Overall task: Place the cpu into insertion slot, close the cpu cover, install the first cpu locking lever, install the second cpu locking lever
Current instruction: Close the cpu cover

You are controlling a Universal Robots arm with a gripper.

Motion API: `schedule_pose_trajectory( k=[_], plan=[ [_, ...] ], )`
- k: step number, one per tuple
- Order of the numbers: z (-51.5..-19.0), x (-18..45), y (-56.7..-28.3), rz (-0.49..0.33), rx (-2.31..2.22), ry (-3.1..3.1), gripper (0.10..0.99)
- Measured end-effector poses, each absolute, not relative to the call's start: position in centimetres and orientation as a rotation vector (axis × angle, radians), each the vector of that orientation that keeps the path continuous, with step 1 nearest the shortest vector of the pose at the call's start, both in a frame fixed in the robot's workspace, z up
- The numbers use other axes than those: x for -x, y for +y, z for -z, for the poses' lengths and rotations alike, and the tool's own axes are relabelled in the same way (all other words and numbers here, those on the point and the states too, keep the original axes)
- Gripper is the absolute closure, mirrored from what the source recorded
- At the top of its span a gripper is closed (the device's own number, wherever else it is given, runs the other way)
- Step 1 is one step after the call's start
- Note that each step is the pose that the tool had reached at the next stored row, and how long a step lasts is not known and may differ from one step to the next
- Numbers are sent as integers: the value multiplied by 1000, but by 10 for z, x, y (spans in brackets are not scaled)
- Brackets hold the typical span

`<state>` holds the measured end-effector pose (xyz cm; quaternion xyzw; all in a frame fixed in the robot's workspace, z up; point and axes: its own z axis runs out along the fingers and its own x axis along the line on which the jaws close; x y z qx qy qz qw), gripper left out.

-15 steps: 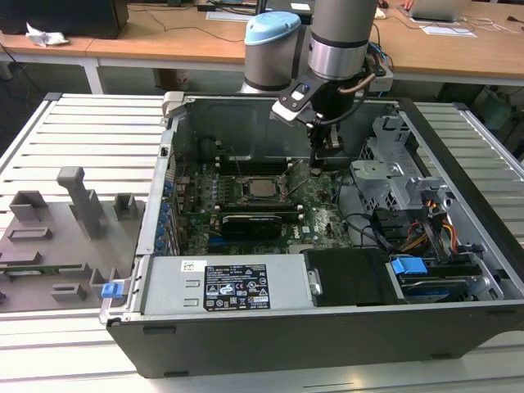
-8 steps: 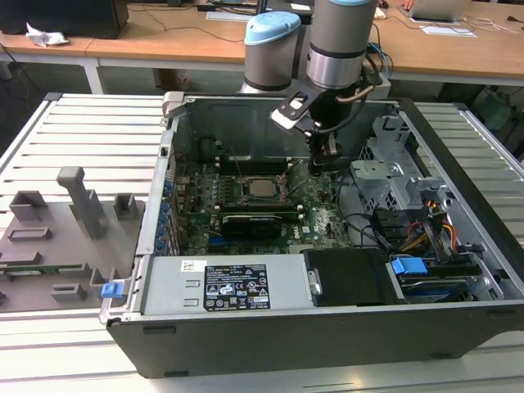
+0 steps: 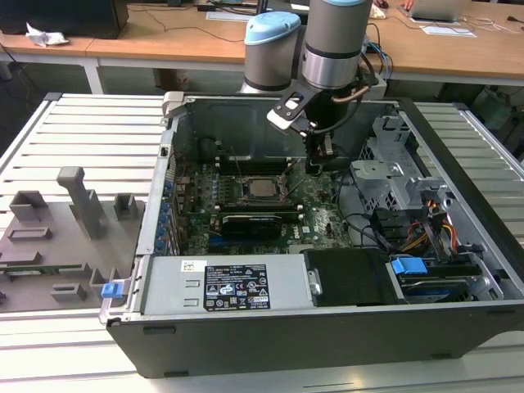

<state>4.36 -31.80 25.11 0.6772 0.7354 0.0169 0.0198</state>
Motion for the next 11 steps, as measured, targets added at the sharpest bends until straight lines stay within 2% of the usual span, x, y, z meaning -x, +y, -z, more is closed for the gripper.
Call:
schedule_pose_trajectory(
  k=[11],
  plan=[
    [-251,-34,-318,-53,-2101,2282,980]
  ],
)
